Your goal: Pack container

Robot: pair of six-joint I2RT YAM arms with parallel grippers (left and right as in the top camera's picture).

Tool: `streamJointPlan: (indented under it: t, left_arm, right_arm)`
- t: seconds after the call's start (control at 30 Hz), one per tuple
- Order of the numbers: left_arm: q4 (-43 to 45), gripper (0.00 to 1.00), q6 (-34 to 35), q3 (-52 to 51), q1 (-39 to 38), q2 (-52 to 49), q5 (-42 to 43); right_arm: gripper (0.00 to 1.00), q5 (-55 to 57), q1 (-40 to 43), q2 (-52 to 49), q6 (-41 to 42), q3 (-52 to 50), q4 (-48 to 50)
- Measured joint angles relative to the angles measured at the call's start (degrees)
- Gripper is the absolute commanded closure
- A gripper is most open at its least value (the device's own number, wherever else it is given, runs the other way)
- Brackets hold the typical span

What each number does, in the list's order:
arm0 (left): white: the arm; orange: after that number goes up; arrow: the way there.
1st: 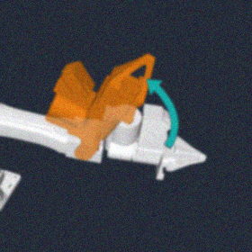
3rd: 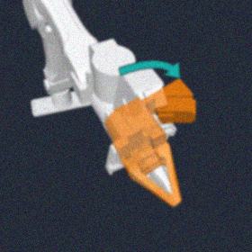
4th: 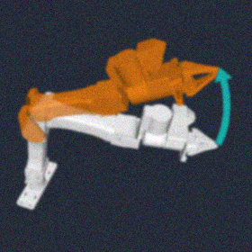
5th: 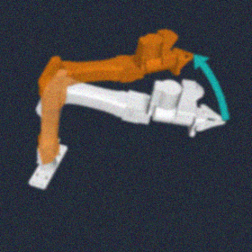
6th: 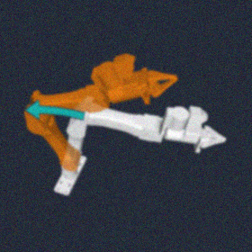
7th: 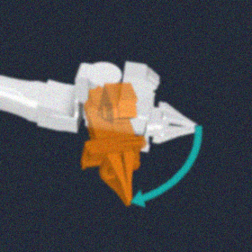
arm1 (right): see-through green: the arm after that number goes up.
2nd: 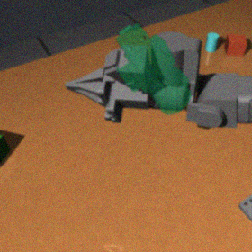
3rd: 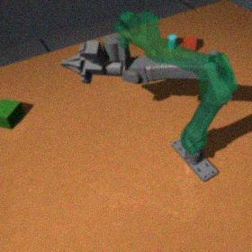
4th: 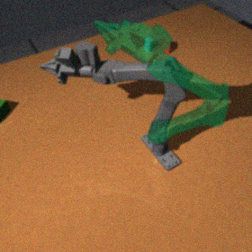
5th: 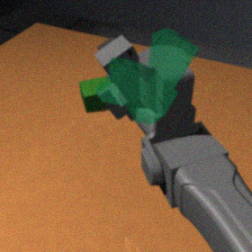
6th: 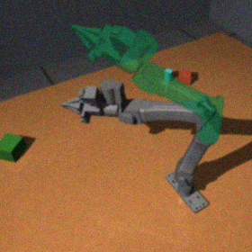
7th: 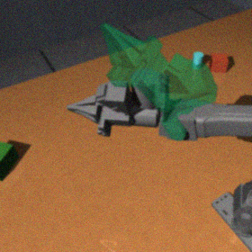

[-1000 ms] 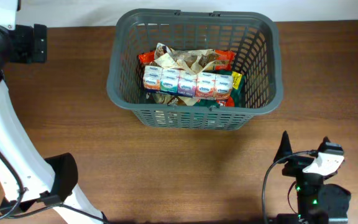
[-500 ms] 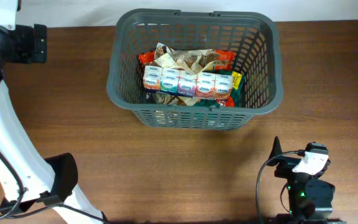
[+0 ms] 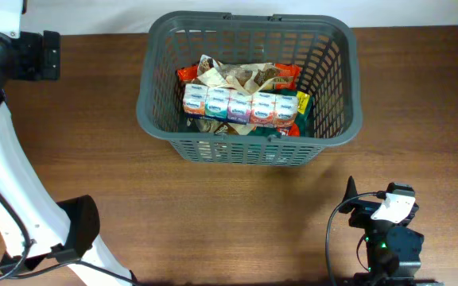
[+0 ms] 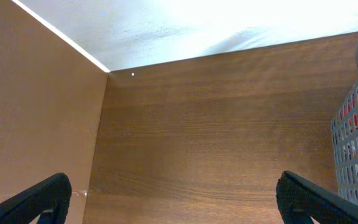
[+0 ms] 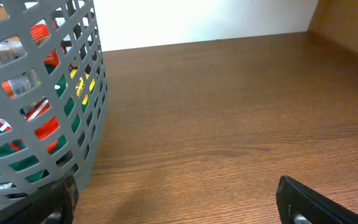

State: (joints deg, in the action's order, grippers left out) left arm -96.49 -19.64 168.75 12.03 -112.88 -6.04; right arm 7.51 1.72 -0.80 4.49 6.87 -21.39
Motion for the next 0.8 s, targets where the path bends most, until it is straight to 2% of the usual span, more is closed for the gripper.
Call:
streamJointPlan:
  t: [0.27,0.4,0.63,0.73,0.8]
  left_arm:
    - [0.1,0.01,0.0,-0.5,0.0,0.3,0.0]
    - [0.0,0.01,0.0,-7.6,-1.0,5.6,0.0]
    - [0.7,0.01,0.0,-36.8,-4.1,32.5,0.2]
    - [7.8,0.01,0.6,-52.6,-4.0,45.9,1.7]
    - [17.7,0.01,1.3,-64.3,-4.0,54.8,4.8]
  right_arm:
    - [0.01,0.0,0.0,0.0,0.0,0.0,0.0]
    - [0.01,0.0,0.0,0.0,0.0,0.0,0.0]
    - [0.01,0.0,0.0,0.0,0.0,0.0,0.0]
    - [0.01,0.0,0.0,0.0,0.0,0.0,0.0]
    - [0.01,0.1,0.0,0.0,0.0,0.0,0.0]
